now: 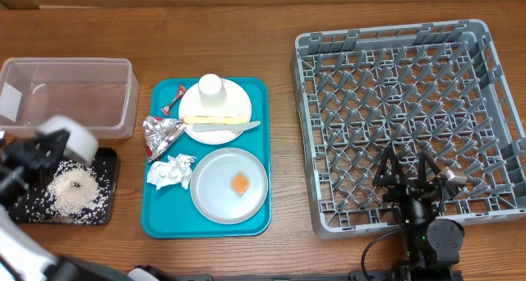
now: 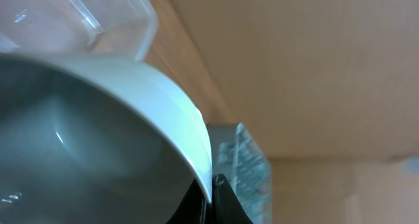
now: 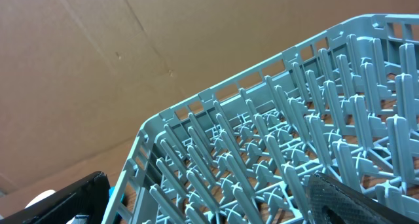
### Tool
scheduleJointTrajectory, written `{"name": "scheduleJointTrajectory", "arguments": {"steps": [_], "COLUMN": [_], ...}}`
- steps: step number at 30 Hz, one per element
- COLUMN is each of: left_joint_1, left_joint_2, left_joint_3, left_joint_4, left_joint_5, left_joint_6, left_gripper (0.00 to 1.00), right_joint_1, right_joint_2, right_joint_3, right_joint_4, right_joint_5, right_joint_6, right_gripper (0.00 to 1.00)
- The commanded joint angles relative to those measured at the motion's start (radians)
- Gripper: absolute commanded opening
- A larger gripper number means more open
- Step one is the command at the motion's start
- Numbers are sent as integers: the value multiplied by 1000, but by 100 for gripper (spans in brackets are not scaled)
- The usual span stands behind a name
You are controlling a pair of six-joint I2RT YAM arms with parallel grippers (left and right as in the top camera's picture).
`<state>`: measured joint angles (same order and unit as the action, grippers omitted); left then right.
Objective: Sort waste into correct bins and load items into the dishwasher rack
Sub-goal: 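Carry the bowl left and tip rice onto the black tray, then set the emptied white bowl back on the teal tray with left gripper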
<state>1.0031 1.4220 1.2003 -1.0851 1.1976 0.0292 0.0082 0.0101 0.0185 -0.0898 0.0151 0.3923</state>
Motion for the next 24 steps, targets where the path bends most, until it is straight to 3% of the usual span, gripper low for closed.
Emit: {"name": "scheduleJointTrajectory", "arguments": {"steps": [1,8,15,18,24], "left_joint_1": [-201,-689,-1060,-1141,-1167], "left_joint_2": [-118,-153,-117,-107,-102], "left_joint_3": [137,229,195,148,8], "left_joint_4": [-65,-198,-303,-327,-298], "left_joint_5": [-303,-778,-1032,-1072,-1075], "left_joint_6": [-26,-101,-332,-402,-456], "left_gripper": [4,4,4,4,4], "right_joint_1": [3,3,3,3,3], "right_joint_2": [-5,-5,-5,-5,-5], "right_joint_3": [-11,-11,-11,-11,-11], "right_joint_4": [8,8,8,8,8], "right_joint_5": [2,2,2,2,2], "right_joint_6": [-4,-4,-3,-4,-4], "right_gripper": [100,100,100,100,100]}}
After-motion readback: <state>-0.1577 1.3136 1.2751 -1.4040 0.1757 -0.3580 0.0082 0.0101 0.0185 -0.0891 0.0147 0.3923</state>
